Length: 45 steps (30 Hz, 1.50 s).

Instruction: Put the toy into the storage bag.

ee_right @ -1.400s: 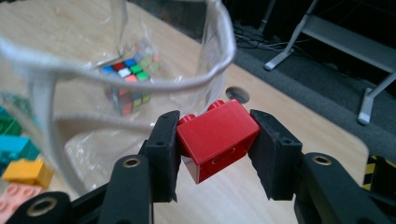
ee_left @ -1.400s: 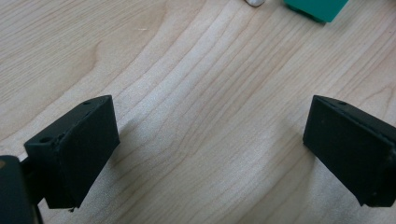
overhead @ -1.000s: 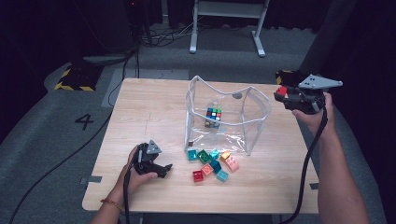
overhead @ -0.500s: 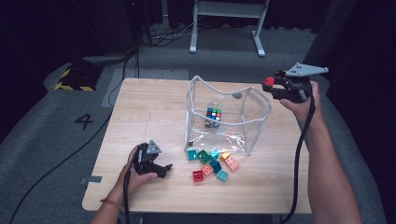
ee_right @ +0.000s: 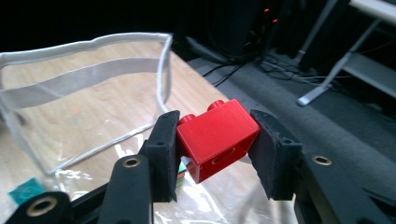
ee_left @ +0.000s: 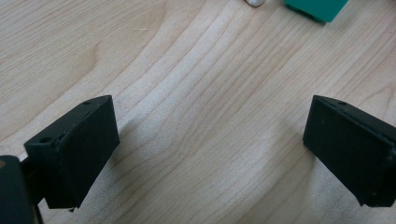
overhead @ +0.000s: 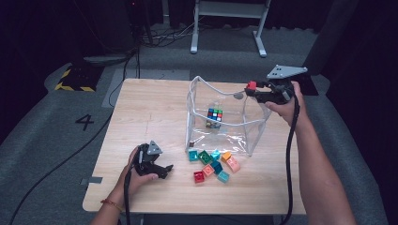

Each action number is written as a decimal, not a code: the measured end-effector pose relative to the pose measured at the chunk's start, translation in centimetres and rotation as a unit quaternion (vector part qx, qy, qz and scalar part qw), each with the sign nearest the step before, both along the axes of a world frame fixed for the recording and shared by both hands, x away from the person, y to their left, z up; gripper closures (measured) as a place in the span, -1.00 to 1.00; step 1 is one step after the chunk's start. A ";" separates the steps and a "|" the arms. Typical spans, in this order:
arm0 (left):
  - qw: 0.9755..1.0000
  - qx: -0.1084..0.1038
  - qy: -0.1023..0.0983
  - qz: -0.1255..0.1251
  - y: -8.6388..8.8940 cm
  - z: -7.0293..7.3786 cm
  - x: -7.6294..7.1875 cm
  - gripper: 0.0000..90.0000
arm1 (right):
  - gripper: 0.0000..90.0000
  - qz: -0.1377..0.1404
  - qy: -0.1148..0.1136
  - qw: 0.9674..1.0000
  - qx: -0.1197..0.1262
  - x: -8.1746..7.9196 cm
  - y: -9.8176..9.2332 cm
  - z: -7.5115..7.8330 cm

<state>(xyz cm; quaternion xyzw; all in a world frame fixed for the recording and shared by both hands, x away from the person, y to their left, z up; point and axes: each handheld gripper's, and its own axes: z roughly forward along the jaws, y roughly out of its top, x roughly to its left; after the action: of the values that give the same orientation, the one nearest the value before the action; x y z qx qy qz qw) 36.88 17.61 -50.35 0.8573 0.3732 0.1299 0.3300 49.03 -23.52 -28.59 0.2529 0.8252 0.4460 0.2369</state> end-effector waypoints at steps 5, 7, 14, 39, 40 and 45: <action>1.000 0.000 0.000 0.000 0.0 0.0 0.0 -0.92 | 0.22 0.032 0.008 0.999 -0.001 -0.1 0.8 -0.5; 1.000 0.000 0.000 0.000 0.0 0.0 0.0 -0.92 | 0.22 0.045 0.012 0.999 -0.006 -0.2 1.1 -0.8; 1.000 0.000 0.000 0.000 0.0 0.0 0.0 -0.92 | 0.22 0.094 0.021 0.995 -0.036 -0.4 2.1 -1.6; 1.000 0.000 0.000 0.000 0.0 0.0 0.0 -0.92 | 0.22 0.080 0.138 0.951 -0.264 2.6 1.9 -2.9; 1.000 0.000 0.000 0.000 0.0 0.0 0.0 -0.92 | 0.22 0.077 0.141 0.951 -0.265 2.7 1.7 -3.0; 1.000 0.000 0.000 0.000 0.0 0.0 0.0 -0.92 | 0.21 0.065 0.149 0.950 -0.268 2.9 0.6 -3.1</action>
<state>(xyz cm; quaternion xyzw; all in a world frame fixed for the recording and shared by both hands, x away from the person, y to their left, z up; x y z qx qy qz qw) 36.88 17.61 -50.35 0.8574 0.3730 0.1299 0.3299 51.98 -22.88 -31.65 0.1900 0.9549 0.1800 0.1405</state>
